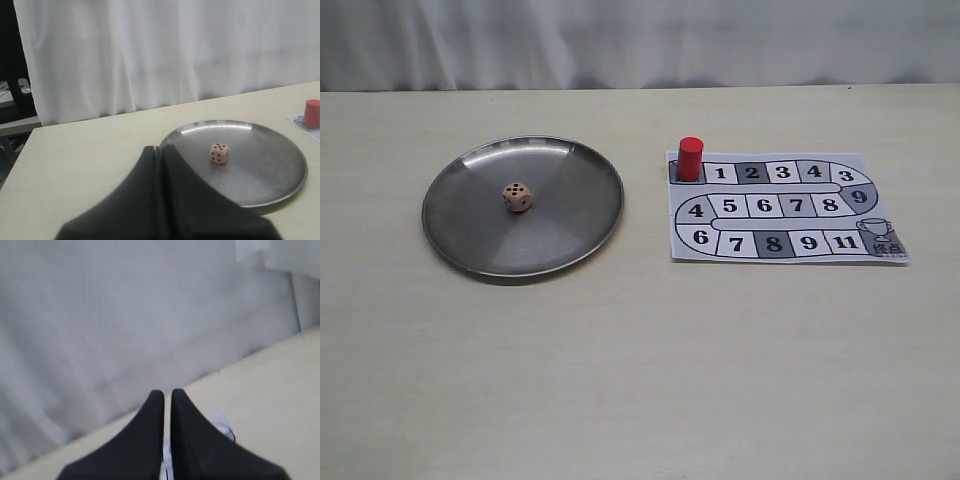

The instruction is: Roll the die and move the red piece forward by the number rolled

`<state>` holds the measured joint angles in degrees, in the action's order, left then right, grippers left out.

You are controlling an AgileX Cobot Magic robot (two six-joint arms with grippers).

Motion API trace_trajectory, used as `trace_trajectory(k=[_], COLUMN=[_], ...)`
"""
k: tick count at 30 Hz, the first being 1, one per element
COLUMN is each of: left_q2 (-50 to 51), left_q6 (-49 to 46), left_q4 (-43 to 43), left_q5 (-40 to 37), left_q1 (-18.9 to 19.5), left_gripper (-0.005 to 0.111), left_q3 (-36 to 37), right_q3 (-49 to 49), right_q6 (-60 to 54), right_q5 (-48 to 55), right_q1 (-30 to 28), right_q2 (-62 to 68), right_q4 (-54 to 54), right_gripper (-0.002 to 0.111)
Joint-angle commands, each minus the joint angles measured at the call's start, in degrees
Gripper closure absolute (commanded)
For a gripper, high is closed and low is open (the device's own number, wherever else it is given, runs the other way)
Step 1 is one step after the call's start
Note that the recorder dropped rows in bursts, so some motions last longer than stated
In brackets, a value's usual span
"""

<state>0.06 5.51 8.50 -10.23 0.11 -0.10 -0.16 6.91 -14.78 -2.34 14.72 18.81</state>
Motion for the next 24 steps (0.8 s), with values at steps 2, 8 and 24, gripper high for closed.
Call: trace_trajectory(k=[2,8,24], left_q2=[-0.06,-0.06,-0.06], left_q6=[0.14,0.14,0.14], left_q4=[-0.21,-0.21,-0.21], left_q5=[0.29,0.29,0.29], left_q1=[-0.14,-0.14,-0.14], left_gripper=[0.107,0.107,0.107], left_q3=[0.1,0.1,0.1], right_q3=[-2.38,-8.09,-28.98], right_q6=[3.55,29.42,74.11], right_q5=[-9.97,-1.45,-22.23], right_q1=[-0.17,-0.17,4.27], right_q2=[-0.18,9.16,70.35], right_q4=[-14.51,-45.25,-98.56], right_gripper=[0.104,0.104,0.104])
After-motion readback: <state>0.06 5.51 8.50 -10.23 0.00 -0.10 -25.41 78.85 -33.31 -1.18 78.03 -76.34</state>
